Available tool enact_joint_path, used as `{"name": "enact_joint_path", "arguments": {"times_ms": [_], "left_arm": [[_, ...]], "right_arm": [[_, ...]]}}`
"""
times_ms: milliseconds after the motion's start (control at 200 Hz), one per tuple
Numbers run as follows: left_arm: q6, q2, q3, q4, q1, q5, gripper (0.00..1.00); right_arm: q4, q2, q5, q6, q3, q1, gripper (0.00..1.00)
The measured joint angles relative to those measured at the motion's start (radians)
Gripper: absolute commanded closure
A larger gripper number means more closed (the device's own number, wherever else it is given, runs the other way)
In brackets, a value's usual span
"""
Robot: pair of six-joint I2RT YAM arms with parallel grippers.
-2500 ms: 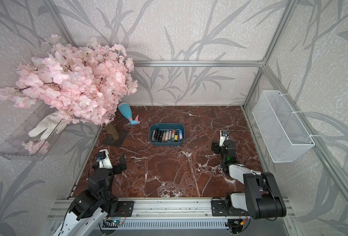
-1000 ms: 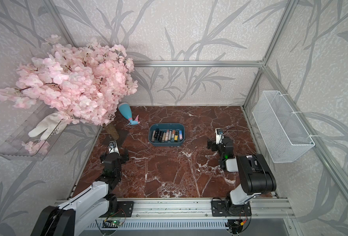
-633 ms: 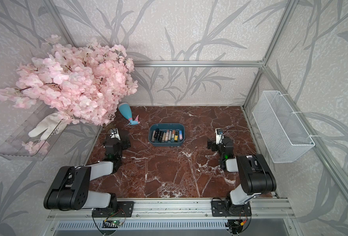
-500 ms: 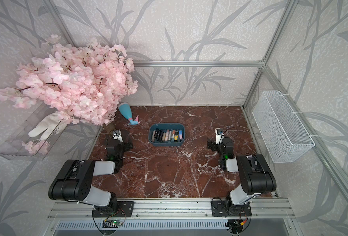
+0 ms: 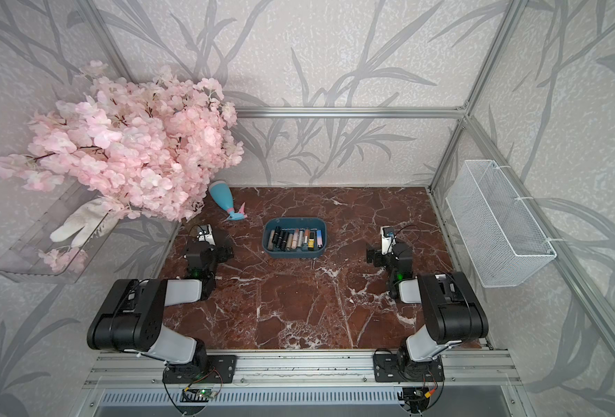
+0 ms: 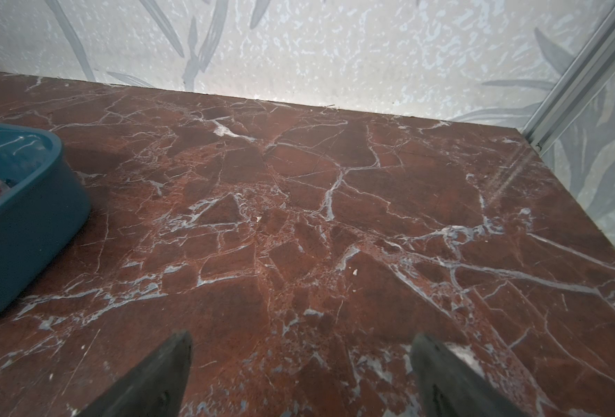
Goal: Put the lipstick into the storage box
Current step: Reset both arms
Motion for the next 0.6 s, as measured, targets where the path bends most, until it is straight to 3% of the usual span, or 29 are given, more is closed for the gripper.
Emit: {"name": "enact_joint_path", "arguments": {"times_ms": [600], "left_arm": [[0.000,0.000,0.000,-0.008,0.000,0.005,0.00]], "right_arm": [[0.000,0.000,0.000,0.000,0.000,0.001,0.01]]}}
